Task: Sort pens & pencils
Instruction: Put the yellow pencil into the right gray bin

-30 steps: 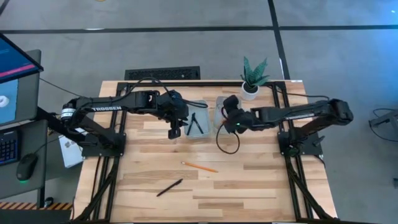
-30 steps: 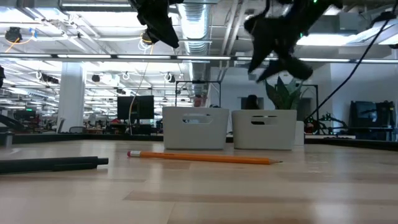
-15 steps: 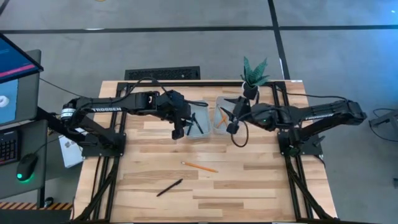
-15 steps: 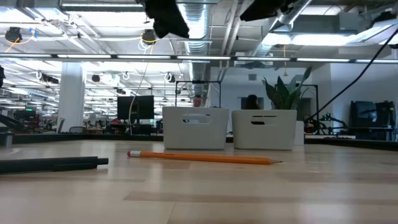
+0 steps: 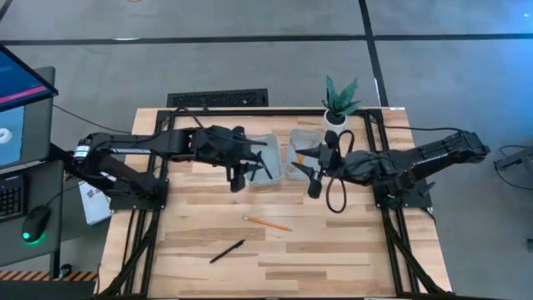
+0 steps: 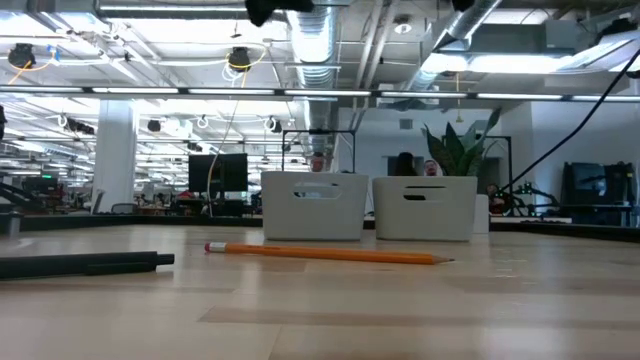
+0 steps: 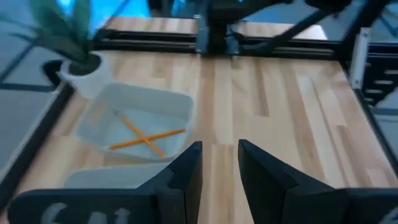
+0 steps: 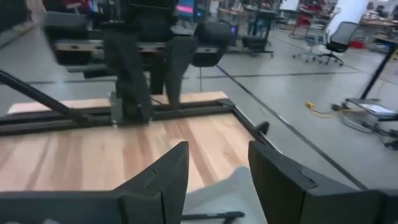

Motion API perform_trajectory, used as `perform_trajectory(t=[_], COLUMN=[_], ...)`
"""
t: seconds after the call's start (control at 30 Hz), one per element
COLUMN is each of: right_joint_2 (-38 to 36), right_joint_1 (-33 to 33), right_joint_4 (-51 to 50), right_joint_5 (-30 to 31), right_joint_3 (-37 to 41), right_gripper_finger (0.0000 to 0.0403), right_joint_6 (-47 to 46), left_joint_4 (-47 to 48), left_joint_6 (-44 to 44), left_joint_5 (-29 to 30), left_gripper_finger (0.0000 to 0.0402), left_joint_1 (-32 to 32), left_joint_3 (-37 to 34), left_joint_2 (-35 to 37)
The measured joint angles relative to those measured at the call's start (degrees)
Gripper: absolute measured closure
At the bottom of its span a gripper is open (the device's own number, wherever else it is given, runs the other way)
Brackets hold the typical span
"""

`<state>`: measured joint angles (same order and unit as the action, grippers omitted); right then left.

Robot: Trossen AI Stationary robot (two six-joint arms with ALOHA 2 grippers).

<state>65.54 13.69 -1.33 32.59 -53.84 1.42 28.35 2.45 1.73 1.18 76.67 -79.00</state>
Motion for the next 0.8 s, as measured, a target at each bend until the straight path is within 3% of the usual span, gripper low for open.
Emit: perform_trajectory(t=[0.5,0.7,0.8], right_joint_2=[0.0,0.5,0.4], right_joint_1=[0.6,0.6,0.6], right_joint_4=[0.1,-1.8,-2.4], right_joint_5=[-2.8,-3.6,-4.8], right_joint_3=[-1.1,-3.4,-3.5], right_gripper_finger=[0.0214,0.0214,0.0214], right_joint_6=[-4.5,-4.5,-7.6], left_joint_4=[0.7,-0.6,-8.0], left_joint_6=[0.8,1.2,1.4], left_joint_5=[15.8,15.6,15.5], left_gripper_finger=[0.0308,0.0308,0.0308], left_joint_1=[-6.2,-7.1,-7.2], left_joint_3=[-0.1,-1.1,-8.2], left_joint_2=[10.3,11.9,14.8])
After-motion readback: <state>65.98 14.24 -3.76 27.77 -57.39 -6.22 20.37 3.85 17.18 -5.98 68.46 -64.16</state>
